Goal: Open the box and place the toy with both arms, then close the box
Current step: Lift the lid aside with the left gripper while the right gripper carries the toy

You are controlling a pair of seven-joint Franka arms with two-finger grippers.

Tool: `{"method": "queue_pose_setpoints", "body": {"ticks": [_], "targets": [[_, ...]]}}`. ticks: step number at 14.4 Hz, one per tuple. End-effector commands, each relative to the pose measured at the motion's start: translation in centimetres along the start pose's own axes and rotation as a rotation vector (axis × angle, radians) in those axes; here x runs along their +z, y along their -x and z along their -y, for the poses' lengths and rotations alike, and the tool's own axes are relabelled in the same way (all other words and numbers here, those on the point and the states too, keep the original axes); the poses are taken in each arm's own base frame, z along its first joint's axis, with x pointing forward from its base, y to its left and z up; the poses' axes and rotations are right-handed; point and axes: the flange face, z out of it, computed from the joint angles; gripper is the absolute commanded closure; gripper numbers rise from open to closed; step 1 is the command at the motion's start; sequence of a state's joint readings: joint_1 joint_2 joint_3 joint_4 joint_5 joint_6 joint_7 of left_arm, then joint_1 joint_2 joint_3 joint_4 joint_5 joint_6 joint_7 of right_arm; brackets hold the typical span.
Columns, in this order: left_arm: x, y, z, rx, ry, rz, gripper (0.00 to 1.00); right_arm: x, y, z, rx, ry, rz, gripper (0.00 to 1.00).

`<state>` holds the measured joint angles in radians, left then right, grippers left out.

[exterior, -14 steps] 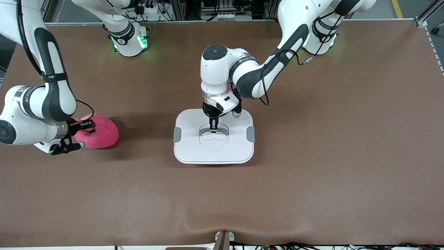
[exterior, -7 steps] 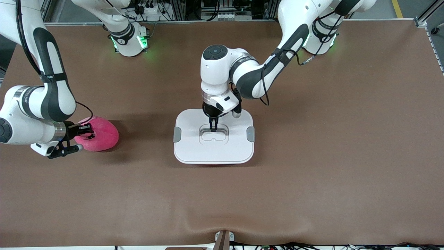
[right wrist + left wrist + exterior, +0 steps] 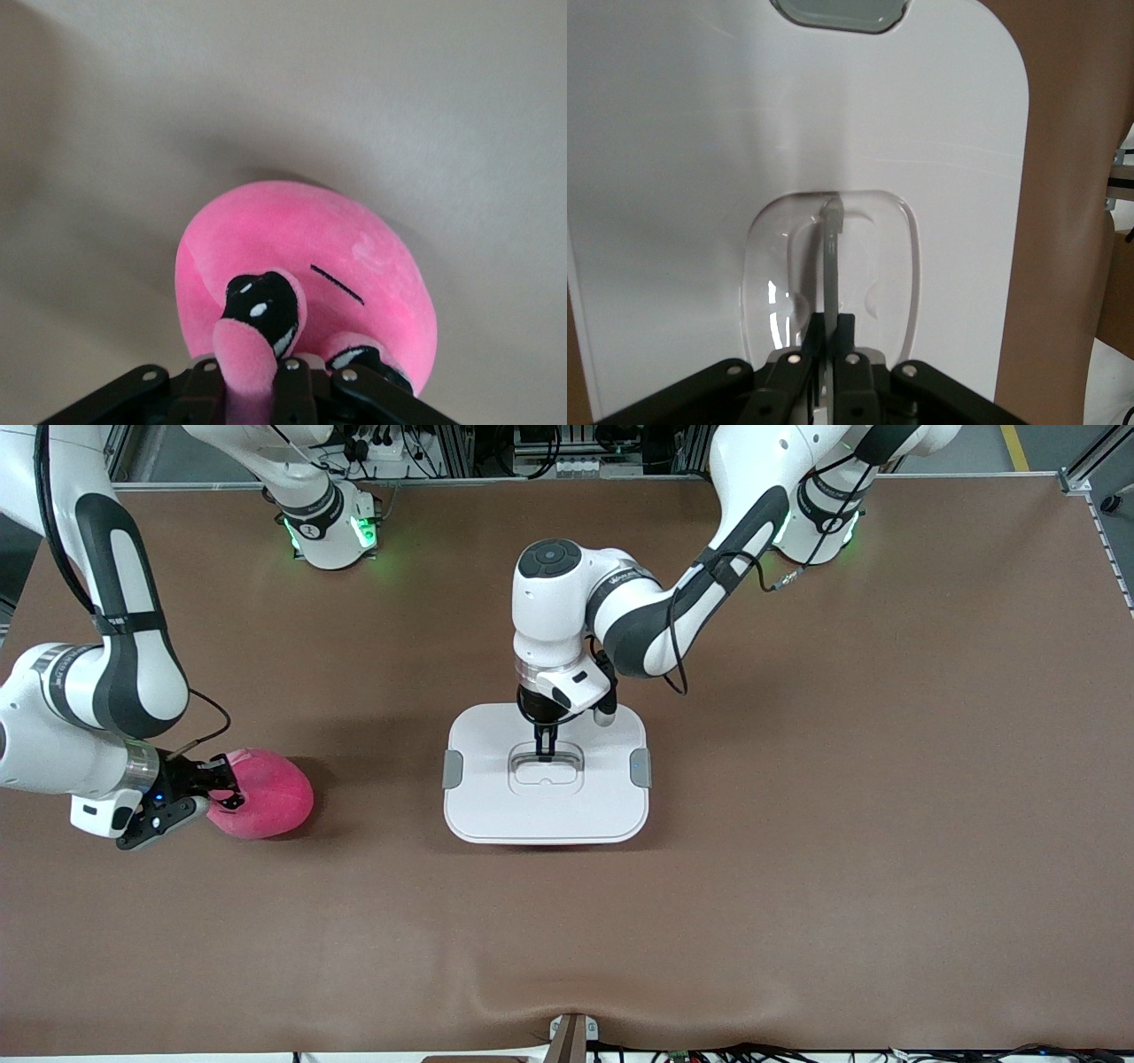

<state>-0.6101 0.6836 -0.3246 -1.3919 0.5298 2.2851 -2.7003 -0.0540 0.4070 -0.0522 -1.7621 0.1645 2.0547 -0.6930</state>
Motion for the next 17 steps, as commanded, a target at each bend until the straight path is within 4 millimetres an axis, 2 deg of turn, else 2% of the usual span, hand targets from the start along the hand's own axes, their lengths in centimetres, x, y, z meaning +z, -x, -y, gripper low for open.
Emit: {"method": "queue_pose_setpoints", "body": {"ticks": [1,5,8,15,17], "targets": [[-0.6,0.2,-0.4,0.019,0.03,0.004,1.0,-2.2,-1.5,1.0,-0.071,0.011,-0.05,1.0],[-0.8,0.1,-0.7,0.01,0.033,0.006,1.0,-3.9,-2.3,1.5,-0.171,0.057,-0.103,1.0],[-1.0,0.1,-0.7,0.009,0.034,0.004,1.0,-6.4,-2.6,2.8,-0.192,0.08,-0.134,1.0],[-3.0,-0.4,-1.8,0.013,0.059,0.007,1.0,-7.3,-2.3,3.7,-0.13,0.04,-0.148,1.0],[-3.9,-0.5,-2.1,0.015,0.068,0.01,1.0,-7.4,-2.2,4.6,-0.07,0.012,-0.124,1.0]]}}
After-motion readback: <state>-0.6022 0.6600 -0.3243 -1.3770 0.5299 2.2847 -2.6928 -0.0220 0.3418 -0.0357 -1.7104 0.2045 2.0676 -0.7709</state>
